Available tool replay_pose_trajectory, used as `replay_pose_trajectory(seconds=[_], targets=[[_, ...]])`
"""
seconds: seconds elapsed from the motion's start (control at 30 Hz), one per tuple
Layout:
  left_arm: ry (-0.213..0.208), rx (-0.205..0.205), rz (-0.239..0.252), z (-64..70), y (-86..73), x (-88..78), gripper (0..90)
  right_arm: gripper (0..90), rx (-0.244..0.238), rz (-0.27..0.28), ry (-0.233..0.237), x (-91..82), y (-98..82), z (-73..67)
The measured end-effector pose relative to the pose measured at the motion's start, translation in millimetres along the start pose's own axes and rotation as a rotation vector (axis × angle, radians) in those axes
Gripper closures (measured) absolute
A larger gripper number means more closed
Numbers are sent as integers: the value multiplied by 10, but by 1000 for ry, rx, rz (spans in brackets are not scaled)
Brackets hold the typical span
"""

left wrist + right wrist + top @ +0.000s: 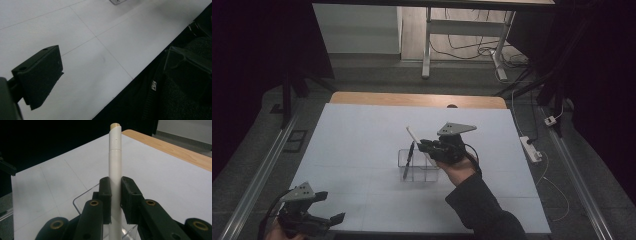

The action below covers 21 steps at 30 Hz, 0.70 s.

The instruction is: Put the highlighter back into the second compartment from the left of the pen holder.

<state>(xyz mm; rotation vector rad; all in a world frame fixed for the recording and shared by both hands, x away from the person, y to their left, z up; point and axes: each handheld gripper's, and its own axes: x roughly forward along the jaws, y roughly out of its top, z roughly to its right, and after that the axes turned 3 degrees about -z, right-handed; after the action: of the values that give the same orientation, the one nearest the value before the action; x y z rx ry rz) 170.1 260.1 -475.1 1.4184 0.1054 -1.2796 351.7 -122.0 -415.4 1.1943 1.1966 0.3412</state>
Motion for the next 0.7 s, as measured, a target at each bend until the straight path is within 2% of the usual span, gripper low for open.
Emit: replay_pose_trajectory(seconds=[0.4,0.7], targets=[[-1,0,0,-1,-1,0,21,780,-14,10,3,223,26,-55],[-3,0,0,-2,-1,0,21,780,-45,16,-12,356,-18,-101]])
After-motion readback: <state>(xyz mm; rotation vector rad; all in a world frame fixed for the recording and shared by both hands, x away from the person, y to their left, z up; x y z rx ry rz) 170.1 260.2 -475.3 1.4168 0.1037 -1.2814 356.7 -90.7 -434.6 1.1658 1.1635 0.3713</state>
